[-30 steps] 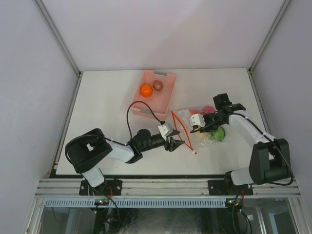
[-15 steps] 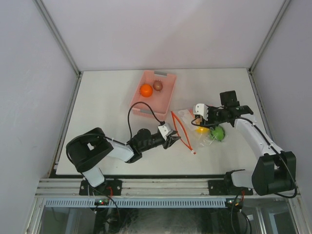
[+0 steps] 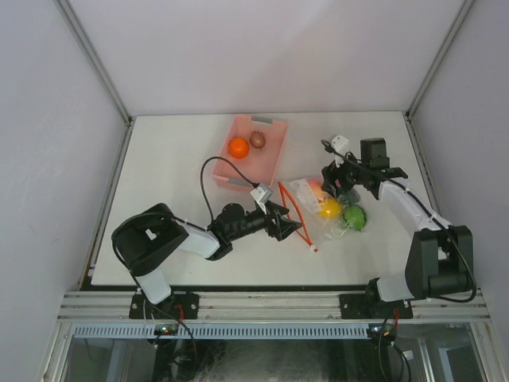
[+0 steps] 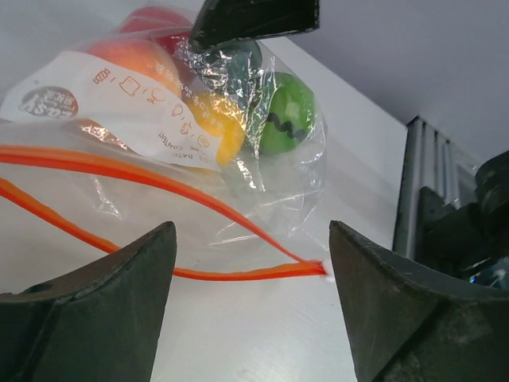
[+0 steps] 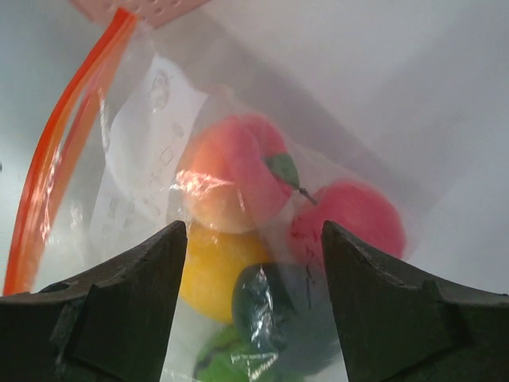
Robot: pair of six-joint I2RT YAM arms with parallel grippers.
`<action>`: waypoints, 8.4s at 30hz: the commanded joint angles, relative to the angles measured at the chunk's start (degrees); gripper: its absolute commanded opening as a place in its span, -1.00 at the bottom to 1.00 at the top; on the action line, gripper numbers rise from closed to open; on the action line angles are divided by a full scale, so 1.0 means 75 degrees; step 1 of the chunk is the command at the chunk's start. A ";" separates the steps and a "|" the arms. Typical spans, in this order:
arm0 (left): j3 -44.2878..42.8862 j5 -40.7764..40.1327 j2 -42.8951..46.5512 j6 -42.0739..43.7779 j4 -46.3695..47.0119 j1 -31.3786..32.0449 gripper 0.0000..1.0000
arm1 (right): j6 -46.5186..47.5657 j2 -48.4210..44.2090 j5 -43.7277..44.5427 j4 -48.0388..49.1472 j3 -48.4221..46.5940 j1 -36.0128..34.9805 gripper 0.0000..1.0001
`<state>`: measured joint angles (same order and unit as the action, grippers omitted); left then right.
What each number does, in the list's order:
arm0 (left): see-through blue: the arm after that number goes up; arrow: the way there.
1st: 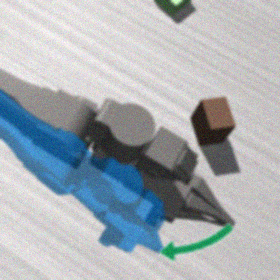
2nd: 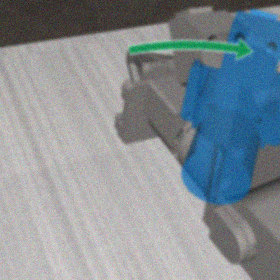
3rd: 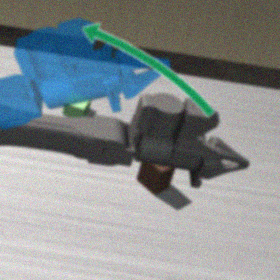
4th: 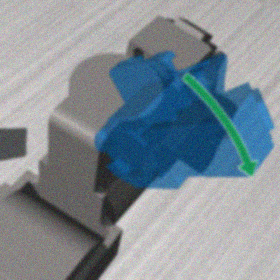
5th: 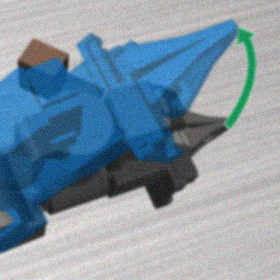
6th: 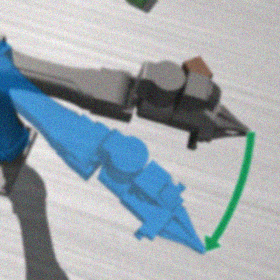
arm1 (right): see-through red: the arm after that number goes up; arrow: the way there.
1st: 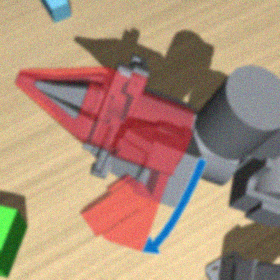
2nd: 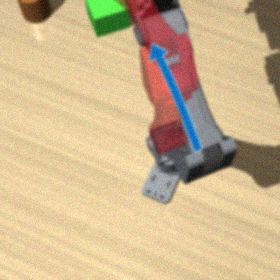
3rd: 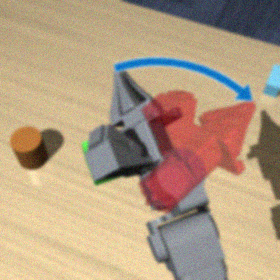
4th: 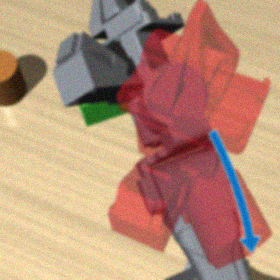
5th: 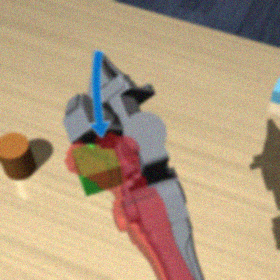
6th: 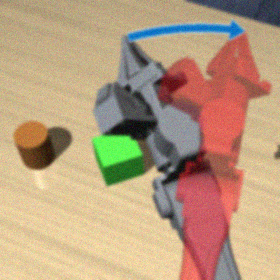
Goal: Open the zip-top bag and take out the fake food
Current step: Pick up the fake fruit from the zipper food storage bag, then place the fake fruit in the bin.
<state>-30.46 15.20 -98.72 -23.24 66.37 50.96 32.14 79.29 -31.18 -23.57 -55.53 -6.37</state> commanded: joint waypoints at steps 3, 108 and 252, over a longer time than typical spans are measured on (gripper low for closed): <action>-0.0494 -0.0870 -0.0069 -0.2231 0.0157 -0.0044 0.71 | -0.3571 0.0576 0.0361 0.1509 -0.0408 0.0018 0.30; 0.1194 -0.0893 0.1283 0.3190 -0.0784 0.0435 -0.05 | -0.0266 0.3772 -0.0533 -0.3478 -0.2836 -0.1353 -0.70; -0.0193 0.3166 0.3867 -0.3841 -0.4064 -0.2561 -0.82 | 0.0444 0.2209 -0.2334 -0.3996 -0.2941 -0.0898 -0.64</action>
<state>-28.64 36.64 -67.96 -46.61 29.85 33.15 33.58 99.53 -44.58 -54.19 -77.69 -13.67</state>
